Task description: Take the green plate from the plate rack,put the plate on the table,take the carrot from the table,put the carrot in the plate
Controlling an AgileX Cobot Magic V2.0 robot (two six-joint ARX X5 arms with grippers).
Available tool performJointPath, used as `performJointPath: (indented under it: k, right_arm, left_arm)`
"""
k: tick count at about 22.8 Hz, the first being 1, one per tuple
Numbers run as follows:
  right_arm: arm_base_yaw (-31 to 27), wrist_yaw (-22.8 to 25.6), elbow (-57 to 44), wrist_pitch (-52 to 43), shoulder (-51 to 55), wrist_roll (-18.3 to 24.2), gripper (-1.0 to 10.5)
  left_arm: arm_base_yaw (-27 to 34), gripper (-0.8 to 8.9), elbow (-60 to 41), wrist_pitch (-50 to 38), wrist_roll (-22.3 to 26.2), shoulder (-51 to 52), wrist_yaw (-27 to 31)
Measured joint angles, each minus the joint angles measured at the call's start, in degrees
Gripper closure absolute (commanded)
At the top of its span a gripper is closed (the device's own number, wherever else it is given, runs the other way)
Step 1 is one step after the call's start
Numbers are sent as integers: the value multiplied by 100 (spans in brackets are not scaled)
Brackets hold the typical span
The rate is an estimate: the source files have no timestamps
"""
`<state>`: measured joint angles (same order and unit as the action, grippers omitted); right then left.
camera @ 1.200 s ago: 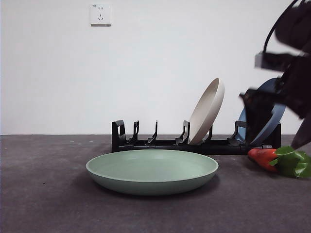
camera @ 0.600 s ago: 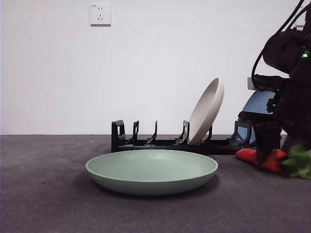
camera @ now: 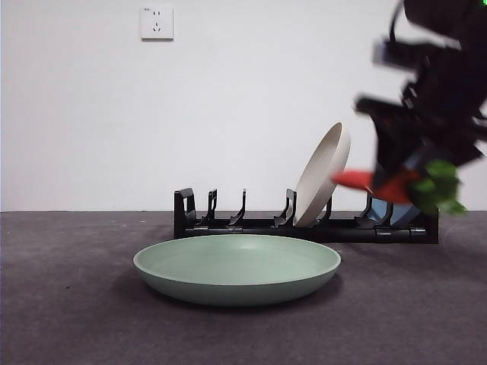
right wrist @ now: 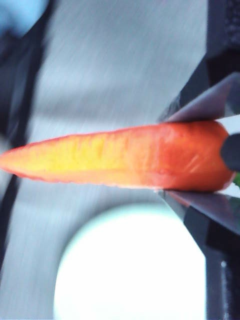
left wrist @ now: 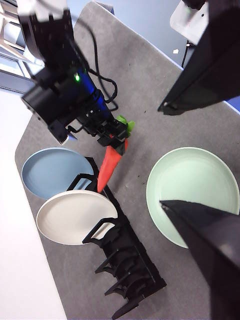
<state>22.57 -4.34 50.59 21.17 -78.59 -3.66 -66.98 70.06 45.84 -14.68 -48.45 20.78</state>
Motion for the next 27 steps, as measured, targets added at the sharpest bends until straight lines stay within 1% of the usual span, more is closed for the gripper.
performJointPath:
  k: [3,8,11,13,16,17,18,23,25,27]
  right_arm:
    - [682,2,9,-308,28,-177,959]
    - [1519,17,9,-1025,-804,-474,959]
    - [1773,136,9,-1335,-1488,-522,959]
    - [1832,140,9,-1416,-1840,-549,959]
    - [1834,131,42,-1526,-1950,-566,947]
    - [1834,129,42,-1526,-1950,-570,902]
    - [1836,129,42,-1526,-1950,-579,806]
    - [1836,131,42,-1460,-1902,-584,427]
    - [1836,136,39,-1320,-1823,-586,377]
    - [1834,136,39,-1213,-1646,-592,378]
  left_arm:
    - [0,522,0,13,0,-39,0]
    - [0,522,0,166,0,-94,0]
    - [0,522,0,262,0,-101,0]
    - [0,522,0,321,0,-101,0]
    - [0,522,0,448,0,-103,0]
    - [0,522,0,490,0,-103,0]
    - [0,522,0,531,0,-103,0]
    - [0,522,0,555,0,-103,0]
    - [0,522,0,555,0,-103,0]
    - [0,522,0,555,0,-103,0]
